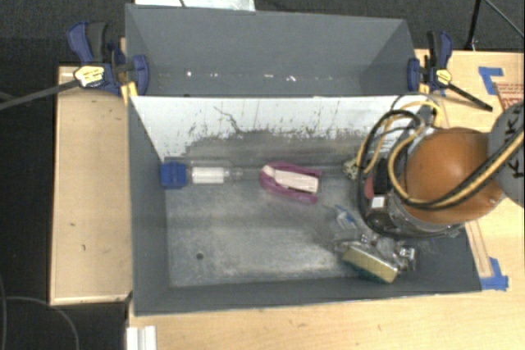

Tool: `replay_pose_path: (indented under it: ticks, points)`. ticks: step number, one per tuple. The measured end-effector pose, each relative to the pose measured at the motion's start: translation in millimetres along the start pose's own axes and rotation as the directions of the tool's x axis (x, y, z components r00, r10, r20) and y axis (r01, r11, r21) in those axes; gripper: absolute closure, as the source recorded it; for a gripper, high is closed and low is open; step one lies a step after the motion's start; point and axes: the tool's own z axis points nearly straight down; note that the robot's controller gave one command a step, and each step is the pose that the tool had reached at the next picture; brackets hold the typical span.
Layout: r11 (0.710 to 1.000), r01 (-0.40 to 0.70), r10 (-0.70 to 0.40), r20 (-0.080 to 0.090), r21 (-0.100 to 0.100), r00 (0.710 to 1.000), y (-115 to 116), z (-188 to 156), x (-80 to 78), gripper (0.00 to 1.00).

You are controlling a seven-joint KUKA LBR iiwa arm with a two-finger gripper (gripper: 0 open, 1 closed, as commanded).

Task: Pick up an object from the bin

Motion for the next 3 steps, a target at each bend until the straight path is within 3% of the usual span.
replay_pose_path:
  ticks: [1, 2, 3]
  points:
    - [1.000, 0.003, -0.003, -0.001, -0.001, 1.000, 0.3, 0.7, 0.6, 1.00]
    - [1.000, 0.010, -0.010, 0.000, 0.000, 1.000, 1.9, -90.2, -41.9, 1.00]
    - [1.000, -0.010, 0.010, -0.002, 0.000, 1.000, 16.7, -171.7, -36.0, 1.00]
